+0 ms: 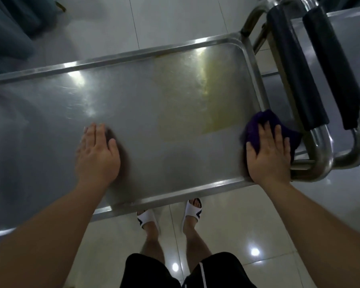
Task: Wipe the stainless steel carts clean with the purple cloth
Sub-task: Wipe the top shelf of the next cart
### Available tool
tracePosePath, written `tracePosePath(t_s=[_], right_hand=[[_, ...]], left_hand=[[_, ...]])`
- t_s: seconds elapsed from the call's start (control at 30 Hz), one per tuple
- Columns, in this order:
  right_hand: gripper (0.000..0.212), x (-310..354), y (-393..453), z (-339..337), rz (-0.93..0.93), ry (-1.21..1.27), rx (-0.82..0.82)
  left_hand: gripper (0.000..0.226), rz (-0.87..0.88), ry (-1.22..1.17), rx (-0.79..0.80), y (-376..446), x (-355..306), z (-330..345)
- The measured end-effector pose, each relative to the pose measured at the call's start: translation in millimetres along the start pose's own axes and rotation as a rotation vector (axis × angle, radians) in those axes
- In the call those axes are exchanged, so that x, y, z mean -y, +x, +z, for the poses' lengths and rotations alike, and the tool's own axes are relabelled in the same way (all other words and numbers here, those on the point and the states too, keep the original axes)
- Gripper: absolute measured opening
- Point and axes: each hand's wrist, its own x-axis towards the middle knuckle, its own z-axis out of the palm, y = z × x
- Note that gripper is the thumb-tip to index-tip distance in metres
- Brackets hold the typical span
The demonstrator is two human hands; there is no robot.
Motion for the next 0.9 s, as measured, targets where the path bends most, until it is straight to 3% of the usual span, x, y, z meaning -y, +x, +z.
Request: tracePosePath(t_s=[0.13,0.23,0.33,0.47,0.57,0.63,0.73,0.9], right_hand=[[0.07,24.6,-15.4,6.8,0.11,0.001,-0.018],[0.071,79.9,-46.6,22.2,0.111,0.009,-0.033],[0.074,157.3,-80.8,43.6,-0.153,0.045,-0.028],[0.075,246.4,-72.6,60.3,-0.735,0.04,0.043],[0.072,258.6,-31.8,57.6,-0.991,-0.053,0.104],[0.073,235.4,-3.9,49.2,-1.057,-0.081,0.102],[0.072,176.3,40.8,28.9,-0.886,-0.057,0.033],[0.07,63.6,101.6,-10.2,-0.313,-0.02,-0.008]], left_hand=[[0.061,-0.047,-0.037,-0.047,7.7,6.6,17.9],[0.066,-0.064,-0.07,-0.102,8.3,8.6,25.4],[0.067,-0.057,-0.072,-0.135,9.4,10.7,27.6],[0.067,-0.061,-0.085,-0.148,11.9,11.0,32.4],[0.065,-0.069,-0.103,-0.15,13.9,11.6,33.6],[0.065,-0.055,-0.086,-0.133,12.4,11.2,34.4],[0.067,-0.031,-0.071,-0.124,11.6,11.2,35.1],[0.066,-0.025,-0.071,-0.136,10.9,9.0,34.7]])
